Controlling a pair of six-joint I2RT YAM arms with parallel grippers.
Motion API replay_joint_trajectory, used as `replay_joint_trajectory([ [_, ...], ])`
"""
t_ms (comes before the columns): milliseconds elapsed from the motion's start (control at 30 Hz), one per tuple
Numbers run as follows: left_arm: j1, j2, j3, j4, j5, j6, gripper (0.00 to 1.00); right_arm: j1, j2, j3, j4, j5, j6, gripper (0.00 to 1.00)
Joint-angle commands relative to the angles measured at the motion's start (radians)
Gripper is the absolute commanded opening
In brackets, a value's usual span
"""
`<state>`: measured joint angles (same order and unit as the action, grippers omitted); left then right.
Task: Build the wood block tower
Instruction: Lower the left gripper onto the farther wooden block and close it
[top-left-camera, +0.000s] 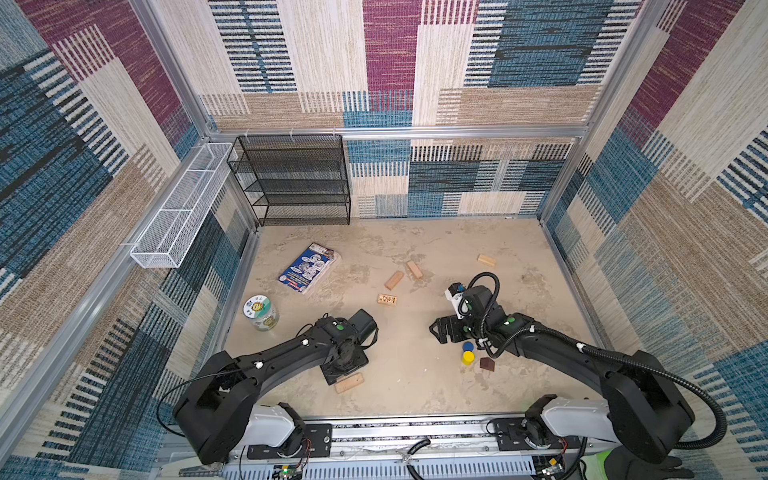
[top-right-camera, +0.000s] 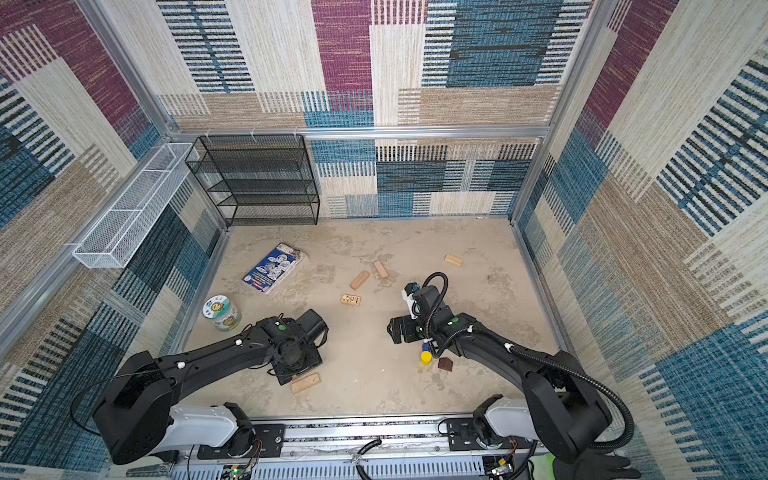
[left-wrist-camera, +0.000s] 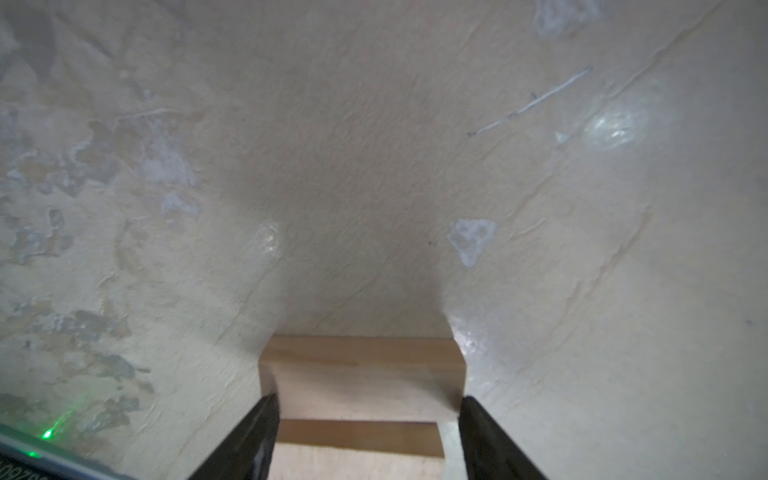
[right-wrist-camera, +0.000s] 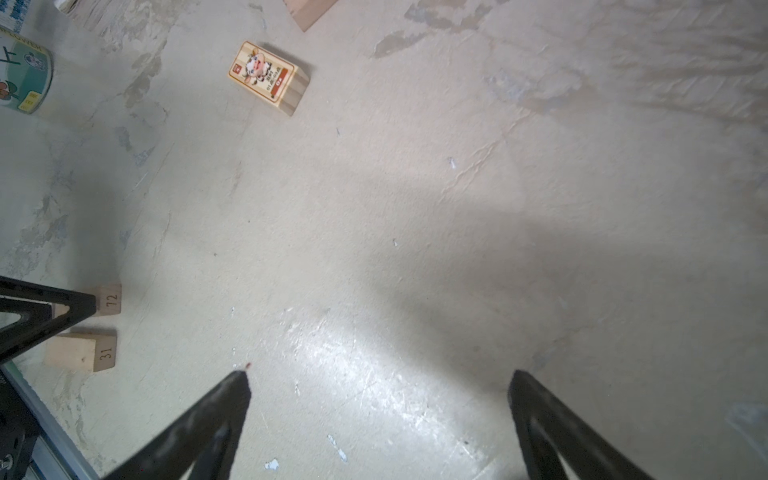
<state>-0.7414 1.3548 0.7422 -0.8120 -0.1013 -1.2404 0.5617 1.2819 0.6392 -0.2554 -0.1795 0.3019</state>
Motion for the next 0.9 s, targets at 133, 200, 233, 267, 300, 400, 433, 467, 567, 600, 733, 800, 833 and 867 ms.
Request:
replay_joint_trajectory([
  [133,0.001,-0.002,0.011,-0.004,-0.032,0.039,0.71,0.001,-0.027,-0.007,0.022,0.025,-0.002,0.99],
  [200,0.001,-0.001,0.014,-0.003,-0.035,0.042,0.71,0.001,-0.032,-0.009,0.022,0.028,-0.003,0.99],
  [233,0.001,0.0,0.015,-0.003,-0.038,0.044,0.71,0.001,-0.034,-0.008,0.021,0.03,-0.002,0.99],
  [267,0.002,0.0,0.018,-0.003,-0.039,0.045,0.71,0.001,-0.035,-0.007,0.02,0.03,-0.001,0.99],
  [300,0.001,0.003,0.02,-0.003,-0.041,0.049,0.71,0.001,-0.037,-0.006,0.019,0.032,-0.001,0.99],
  [400,0.001,0.006,0.031,-0.004,-0.046,0.06,0.7,0.001,-0.047,-0.008,0.016,0.036,-0.002,0.99],
  [433,0.0,0.009,0.035,-0.003,-0.051,0.064,0.7,0.002,-0.049,-0.009,0.016,0.038,-0.001,0.99],
  [467,0.002,0.011,0.038,0.0,-0.053,0.069,0.69,0.001,-0.054,-0.011,0.018,0.04,0.0,0.99],
  [567,0.0,0.024,0.051,0.004,-0.064,0.085,0.68,0.001,-0.066,-0.021,0.028,0.05,0.005,0.99],
  [600,0.0,0.029,0.056,0.008,-0.065,0.089,0.68,0.001,-0.068,-0.025,0.03,0.051,0.008,0.99],
  [733,0.001,0.061,0.069,0.041,-0.053,0.106,0.68,0.001,-0.075,-0.021,0.029,0.05,0.018,0.99],
  [800,0.001,0.09,0.091,0.051,-0.044,0.119,0.68,0.001,-0.081,-0.015,0.025,0.051,0.019,0.99],
  [833,0.001,0.104,0.101,0.052,-0.043,0.125,0.68,0.001,-0.085,-0.015,0.024,0.055,0.02,0.99],
  [867,0.001,0.121,0.113,0.052,-0.041,0.133,0.68,0.001,-0.091,-0.012,0.021,0.059,0.021,0.99],
])
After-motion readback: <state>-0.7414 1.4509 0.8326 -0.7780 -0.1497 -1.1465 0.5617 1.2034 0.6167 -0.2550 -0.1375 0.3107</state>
